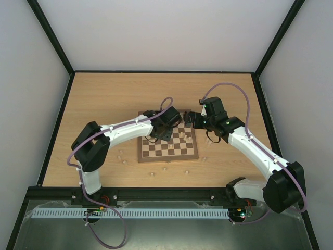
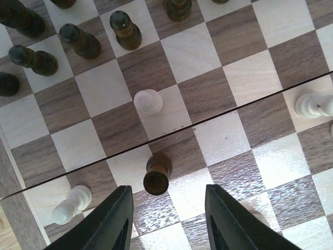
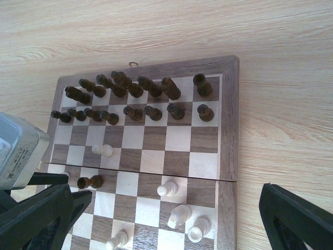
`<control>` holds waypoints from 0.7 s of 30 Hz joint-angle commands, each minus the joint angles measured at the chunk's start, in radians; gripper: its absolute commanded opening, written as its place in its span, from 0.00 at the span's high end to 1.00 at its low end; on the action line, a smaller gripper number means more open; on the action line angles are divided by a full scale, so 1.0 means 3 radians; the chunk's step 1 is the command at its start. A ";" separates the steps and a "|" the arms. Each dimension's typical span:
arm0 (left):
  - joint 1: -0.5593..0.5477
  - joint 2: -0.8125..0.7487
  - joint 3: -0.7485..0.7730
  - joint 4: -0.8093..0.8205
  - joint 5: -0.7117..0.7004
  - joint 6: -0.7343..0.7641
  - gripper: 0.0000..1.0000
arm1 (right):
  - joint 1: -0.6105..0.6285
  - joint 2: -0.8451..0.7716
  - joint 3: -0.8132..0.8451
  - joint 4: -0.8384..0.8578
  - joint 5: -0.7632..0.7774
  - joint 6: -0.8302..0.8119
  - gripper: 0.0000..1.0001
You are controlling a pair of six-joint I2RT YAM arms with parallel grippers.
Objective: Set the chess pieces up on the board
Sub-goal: Pick up the chess piece from the chessboard.
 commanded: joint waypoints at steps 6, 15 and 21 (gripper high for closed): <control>0.0084 0.0154 -0.0048 -0.0060 0.0138 0.0089 0.68 | -0.0005 0.0022 -0.0049 0.0024 -0.0006 0.0007 0.02; 0.0129 0.0203 -0.0033 -0.0050 0.0149 0.0116 0.77 | -0.0006 0.0030 -0.0061 0.0038 -0.0014 0.0006 0.01; 0.0175 0.0241 0.0003 -0.0044 0.0131 0.0133 0.88 | -0.0006 0.0006 -0.0067 0.0032 -0.0003 0.0002 0.02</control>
